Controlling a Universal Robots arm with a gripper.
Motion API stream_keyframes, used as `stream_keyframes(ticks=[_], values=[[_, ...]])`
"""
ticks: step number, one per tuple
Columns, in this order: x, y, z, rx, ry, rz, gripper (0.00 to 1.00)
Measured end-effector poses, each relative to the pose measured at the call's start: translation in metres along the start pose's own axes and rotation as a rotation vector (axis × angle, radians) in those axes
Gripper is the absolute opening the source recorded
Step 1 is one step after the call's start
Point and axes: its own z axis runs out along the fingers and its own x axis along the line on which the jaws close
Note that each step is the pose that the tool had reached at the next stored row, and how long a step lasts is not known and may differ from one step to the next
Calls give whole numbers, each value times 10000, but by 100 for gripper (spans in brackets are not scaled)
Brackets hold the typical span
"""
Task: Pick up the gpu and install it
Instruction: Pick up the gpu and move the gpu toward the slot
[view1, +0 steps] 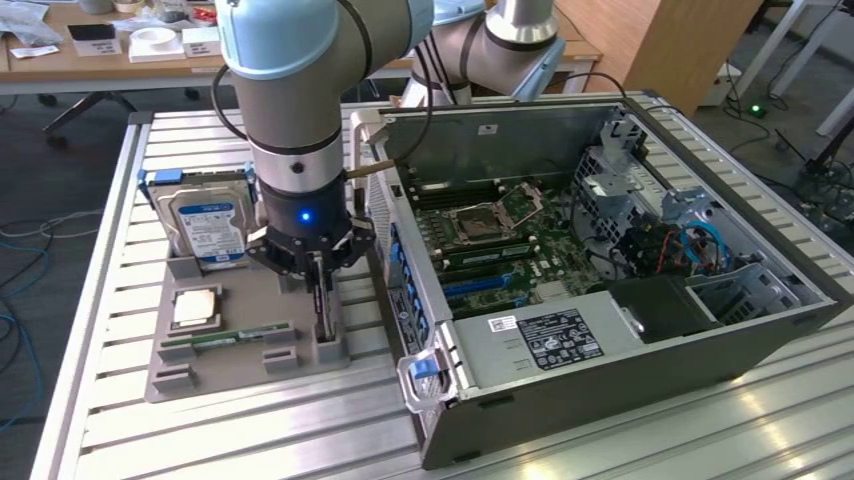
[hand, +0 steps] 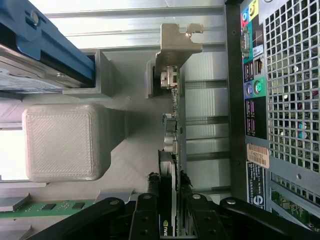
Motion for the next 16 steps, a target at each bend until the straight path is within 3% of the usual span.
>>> stream_keyframes(ticks=[16], values=[[-17, 1, 2, -6, 6, -220, 26]])
